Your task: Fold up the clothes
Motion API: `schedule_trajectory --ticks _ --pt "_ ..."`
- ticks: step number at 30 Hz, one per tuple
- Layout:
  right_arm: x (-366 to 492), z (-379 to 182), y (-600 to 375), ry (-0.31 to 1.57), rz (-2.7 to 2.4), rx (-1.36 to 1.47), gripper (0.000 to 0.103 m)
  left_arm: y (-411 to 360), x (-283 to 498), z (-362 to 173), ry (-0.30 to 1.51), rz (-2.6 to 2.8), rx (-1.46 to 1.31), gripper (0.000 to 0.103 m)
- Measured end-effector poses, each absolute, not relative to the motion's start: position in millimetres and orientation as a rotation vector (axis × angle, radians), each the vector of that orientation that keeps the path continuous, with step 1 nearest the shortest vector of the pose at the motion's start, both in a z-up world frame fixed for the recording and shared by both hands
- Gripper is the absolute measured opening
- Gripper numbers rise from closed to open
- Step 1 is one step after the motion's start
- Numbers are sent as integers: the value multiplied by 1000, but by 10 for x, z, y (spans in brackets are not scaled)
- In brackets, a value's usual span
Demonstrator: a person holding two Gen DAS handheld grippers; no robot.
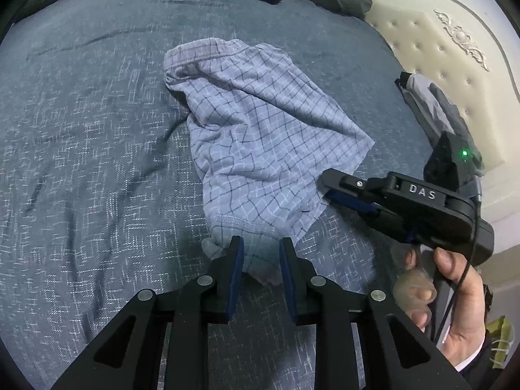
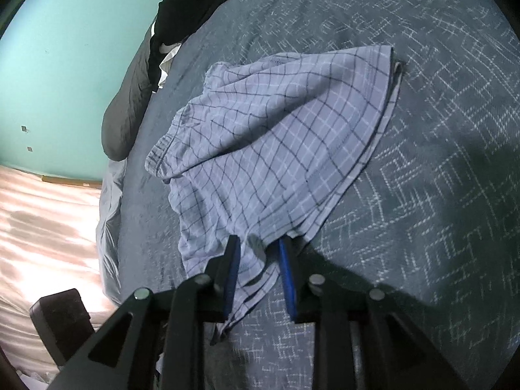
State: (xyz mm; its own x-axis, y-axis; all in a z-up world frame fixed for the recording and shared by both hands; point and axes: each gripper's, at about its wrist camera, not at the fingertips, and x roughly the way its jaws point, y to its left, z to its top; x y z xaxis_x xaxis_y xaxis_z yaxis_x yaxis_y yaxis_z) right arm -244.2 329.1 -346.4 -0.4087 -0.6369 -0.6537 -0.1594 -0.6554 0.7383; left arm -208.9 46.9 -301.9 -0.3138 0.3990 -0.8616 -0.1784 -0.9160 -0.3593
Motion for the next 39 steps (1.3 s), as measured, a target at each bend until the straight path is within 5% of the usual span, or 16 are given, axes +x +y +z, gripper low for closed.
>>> schedule_trajectory --ticks 9,23,27,39 --pt "-2394 -3416 3301 -1073 -2159 1451 2 626 -2061 -2996 -235 2253 -1556 25" --pt "-2332 -3382 3373 -1120 -2147 1407 1 671 -2101 -3128 -178 2258 -1580 24" --pt "-2332 -3360 3398 -1125 -2149 1400 1 668 -2092 -3119 -171 2246 -1575 3" --pt "-2361 -3361 3483 -1140 -2134 1405 1 710 -2085 -3038 -162 2166 -1578 2"
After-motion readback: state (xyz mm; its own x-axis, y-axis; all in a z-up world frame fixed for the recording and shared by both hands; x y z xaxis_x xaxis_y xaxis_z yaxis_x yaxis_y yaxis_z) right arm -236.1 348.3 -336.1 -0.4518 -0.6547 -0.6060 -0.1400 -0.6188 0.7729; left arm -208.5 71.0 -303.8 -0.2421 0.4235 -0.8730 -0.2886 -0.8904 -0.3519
